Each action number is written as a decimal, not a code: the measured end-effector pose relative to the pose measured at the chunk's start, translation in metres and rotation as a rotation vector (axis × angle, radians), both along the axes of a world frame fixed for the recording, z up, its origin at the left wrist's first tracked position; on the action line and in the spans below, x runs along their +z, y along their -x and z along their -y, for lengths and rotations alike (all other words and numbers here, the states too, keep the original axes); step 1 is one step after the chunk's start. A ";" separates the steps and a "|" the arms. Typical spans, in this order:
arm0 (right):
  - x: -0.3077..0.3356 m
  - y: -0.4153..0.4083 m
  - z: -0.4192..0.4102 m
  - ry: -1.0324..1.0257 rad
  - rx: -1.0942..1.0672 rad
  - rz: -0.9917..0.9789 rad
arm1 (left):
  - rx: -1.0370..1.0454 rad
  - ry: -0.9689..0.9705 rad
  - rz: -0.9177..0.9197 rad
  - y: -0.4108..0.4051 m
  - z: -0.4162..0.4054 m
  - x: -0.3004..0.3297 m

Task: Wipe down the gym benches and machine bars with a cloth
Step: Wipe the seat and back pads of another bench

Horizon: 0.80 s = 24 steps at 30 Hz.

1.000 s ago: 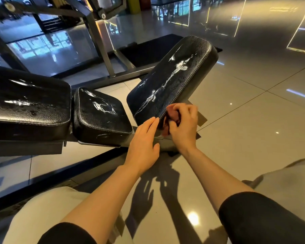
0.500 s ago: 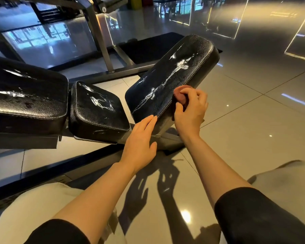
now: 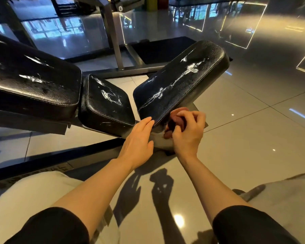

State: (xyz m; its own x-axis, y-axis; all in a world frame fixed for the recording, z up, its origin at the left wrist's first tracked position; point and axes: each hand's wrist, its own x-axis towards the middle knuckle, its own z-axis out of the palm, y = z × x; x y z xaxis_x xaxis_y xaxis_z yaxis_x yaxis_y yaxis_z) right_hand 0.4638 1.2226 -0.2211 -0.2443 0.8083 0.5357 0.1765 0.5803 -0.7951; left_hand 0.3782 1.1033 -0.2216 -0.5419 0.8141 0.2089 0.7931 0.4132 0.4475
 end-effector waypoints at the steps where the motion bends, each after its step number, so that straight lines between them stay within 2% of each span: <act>1: 0.003 0.001 -0.004 0.002 -0.074 -0.041 | 0.010 0.015 0.001 0.000 0.003 -0.001; 3: 0.005 0.007 -0.008 0.005 -0.067 -0.027 | 0.031 0.048 0.010 0.000 0.008 -0.003; 7: -0.024 0.012 0.018 -0.135 0.168 0.168 | 0.055 0.091 0.031 -0.001 0.016 -0.007; 11: -0.045 0.003 0.031 -0.173 0.395 0.325 | 0.070 0.093 0.043 -0.001 0.019 -0.006; 17: -0.021 0.004 0.018 -0.232 0.119 0.137 | 0.064 0.065 0.041 -0.003 0.013 -0.002; 21: -0.038 0.004 0.015 -0.260 0.312 0.328 | 0.062 0.046 0.055 -0.006 0.008 -0.002; 24: -0.052 -0.004 0.015 -0.166 0.420 0.421 | 0.067 0.020 0.058 -0.007 0.004 -0.001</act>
